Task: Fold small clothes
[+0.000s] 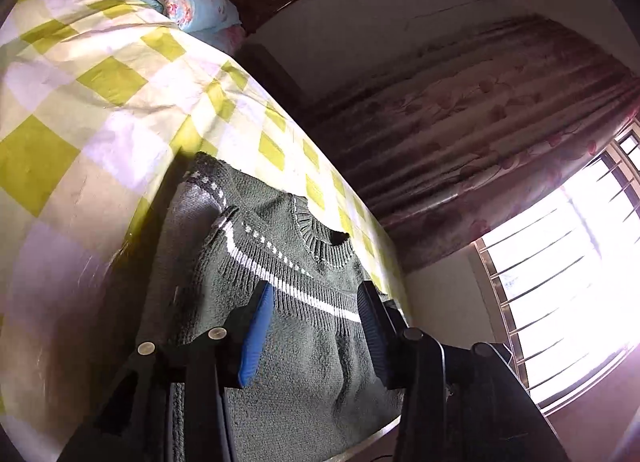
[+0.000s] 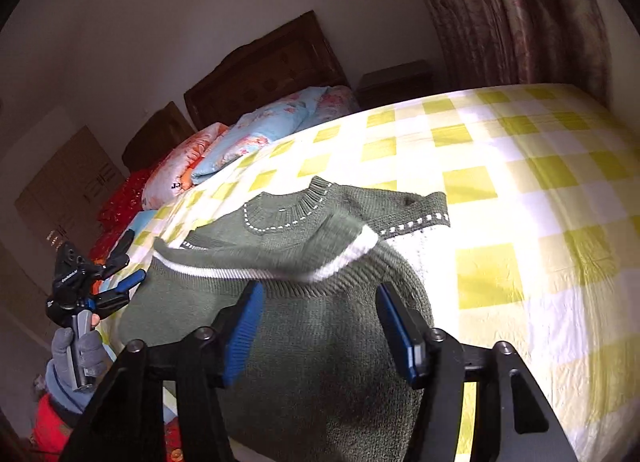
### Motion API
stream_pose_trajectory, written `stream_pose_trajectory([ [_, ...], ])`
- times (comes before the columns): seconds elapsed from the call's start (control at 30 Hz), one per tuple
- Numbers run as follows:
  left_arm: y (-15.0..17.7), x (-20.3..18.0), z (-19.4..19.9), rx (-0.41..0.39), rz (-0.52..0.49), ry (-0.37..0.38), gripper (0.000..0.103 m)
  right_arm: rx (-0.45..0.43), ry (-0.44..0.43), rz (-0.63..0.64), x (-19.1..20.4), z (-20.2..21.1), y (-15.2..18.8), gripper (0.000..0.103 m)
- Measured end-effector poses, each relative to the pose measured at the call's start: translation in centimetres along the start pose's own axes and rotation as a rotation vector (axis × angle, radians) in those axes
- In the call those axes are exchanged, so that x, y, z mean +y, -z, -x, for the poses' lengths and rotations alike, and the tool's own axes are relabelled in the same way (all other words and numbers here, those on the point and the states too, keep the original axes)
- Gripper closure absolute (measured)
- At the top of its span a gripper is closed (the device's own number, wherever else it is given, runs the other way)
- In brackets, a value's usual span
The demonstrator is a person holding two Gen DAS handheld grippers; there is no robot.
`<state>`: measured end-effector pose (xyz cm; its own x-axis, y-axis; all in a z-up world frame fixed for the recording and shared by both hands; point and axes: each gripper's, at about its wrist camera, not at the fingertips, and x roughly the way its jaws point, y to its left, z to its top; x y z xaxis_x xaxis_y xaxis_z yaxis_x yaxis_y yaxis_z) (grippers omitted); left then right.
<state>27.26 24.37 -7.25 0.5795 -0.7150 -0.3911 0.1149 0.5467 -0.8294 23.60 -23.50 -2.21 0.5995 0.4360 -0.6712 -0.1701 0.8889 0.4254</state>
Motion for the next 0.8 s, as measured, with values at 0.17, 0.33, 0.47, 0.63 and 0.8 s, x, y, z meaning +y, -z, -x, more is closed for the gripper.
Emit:
stream_pose_trajectory([
  [0.17, 1.6, 0.3, 3.2, -0.037, -0.078, -0.072, 0.026, -0.06, 0.047, 0.085, -0.6, 2.4, 2.1, 0.0],
  [0.33, 1.8, -0.8, 2.9, 0.033, -0.219, -0.24, 0.028, -0.052, 0.073, 0.128, -1.6, 2.7, 1.1, 0.0],
  [0.47, 0.9, -1.3, 0.5, 0.12, -0.288, -0.328, 0.028, 0.005, 0.102, 0.227, -1.0, 0.2, -1.1, 0.0],
  [0.63, 0.2, -0.5, -0.7, 0.118, -0.29, -0.415, 0.032, 0.12, 0.137, 0.275, -2.0, -4.8, -2.7, 0.0],
  [0.8, -0.3, 0.5, -0.2, 0.112, -0.286, -0.427, 0.032, 0.167, 0.09, 0.264, -3.2, -6.9, -2.9, 0.0],
])
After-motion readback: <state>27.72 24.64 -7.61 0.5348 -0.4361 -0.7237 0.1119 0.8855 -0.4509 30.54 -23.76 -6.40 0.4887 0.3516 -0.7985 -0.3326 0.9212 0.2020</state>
